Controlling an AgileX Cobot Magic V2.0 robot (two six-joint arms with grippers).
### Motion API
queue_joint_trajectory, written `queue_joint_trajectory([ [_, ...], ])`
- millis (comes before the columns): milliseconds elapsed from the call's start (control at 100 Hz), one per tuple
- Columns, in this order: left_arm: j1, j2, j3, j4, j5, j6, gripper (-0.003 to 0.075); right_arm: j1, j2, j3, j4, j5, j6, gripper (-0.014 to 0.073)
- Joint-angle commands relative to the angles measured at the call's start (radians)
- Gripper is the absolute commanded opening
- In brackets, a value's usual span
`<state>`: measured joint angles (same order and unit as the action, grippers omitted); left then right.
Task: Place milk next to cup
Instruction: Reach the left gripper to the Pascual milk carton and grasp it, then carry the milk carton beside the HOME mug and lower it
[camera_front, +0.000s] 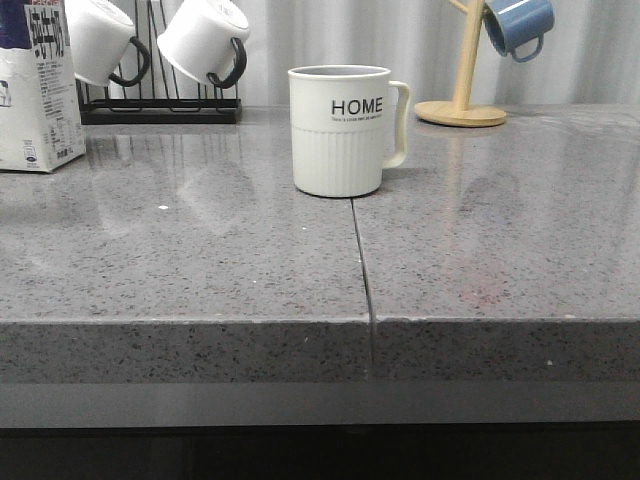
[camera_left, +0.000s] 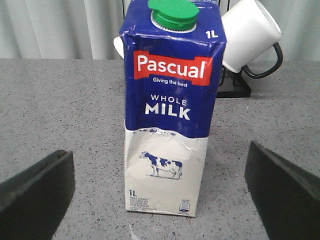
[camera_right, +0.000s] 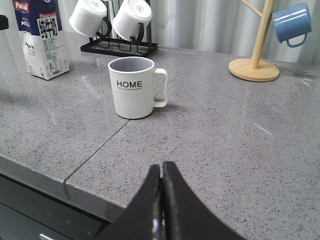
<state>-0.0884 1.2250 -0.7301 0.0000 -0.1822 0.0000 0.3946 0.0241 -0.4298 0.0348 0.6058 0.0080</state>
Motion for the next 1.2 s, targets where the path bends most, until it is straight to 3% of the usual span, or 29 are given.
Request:
queue_joint_trajectory([
  [0,-0.008,0.028,-0.072,0.000,-0.086,0.000,0.0668,-0.001,0.013,-0.023,-0.006,-0.073,-0.008,-0.0065],
  [790,-0.001,0.365,-0.370,0.000,-0.121,0.000,0.0661,-0.001,0.013,-0.023,-0.006,-0.073,-0.008,-0.0065],
  [910,-0.001,0.369,-0.370,-0.006,-0.119,0.000,0.0552,-0.001,0.013,-0.023,-0.006,-0.073,-0.008,-0.0065],
  [1100,-0.001,0.367,-0.370,-0.057,-0.115,0.010,0.0256,-0.001,0.013,-0.023,-0.006,-0.073,-0.008,-0.0065],
  [1190,-0.005,0.356,-0.370,-0.076,-0.088,0.056,0.0221,-0.001,0.013,-0.023,-0.006,-0.073,-0.008,-0.0065],
])
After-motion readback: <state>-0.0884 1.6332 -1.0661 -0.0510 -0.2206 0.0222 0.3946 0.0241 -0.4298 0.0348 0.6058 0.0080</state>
